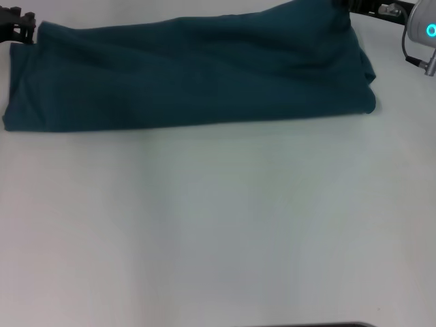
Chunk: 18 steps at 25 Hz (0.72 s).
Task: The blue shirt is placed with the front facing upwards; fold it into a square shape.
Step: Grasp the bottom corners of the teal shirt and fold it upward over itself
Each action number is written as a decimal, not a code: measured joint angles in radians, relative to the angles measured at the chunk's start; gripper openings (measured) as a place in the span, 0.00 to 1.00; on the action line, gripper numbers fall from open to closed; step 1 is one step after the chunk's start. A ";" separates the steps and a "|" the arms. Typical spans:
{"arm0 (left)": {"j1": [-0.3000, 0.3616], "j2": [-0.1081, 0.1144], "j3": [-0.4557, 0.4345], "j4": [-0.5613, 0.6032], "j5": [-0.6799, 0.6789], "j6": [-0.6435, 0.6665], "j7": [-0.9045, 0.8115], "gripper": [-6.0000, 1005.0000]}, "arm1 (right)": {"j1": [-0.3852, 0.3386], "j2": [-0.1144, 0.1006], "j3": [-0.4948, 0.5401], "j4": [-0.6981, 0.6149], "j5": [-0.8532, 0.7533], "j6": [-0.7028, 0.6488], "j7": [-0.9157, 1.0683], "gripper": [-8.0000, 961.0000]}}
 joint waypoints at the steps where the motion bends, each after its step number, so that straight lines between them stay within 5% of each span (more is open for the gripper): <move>1: 0.001 -0.004 0.001 0.000 0.000 -0.008 0.000 0.14 | 0.000 0.000 -0.005 0.000 0.000 0.000 -0.004 0.11; 3: 0.002 -0.009 0.001 -0.002 -0.004 -0.015 -0.003 0.18 | 0.002 0.000 -0.010 0.001 0.003 -0.002 -0.006 0.11; 8: 0.005 -0.011 -0.006 -0.013 -0.011 -0.016 -0.008 0.32 | -0.002 -0.002 -0.008 0.003 0.036 -0.023 -0.006 0.35; 18: 0.014 -0.015 -0.009 -0.021 -0.013 -0.018 -0.009 0.65 | -0.012 -0.013 -0.002 0.025 0.051 -0.050 -0.006 0.66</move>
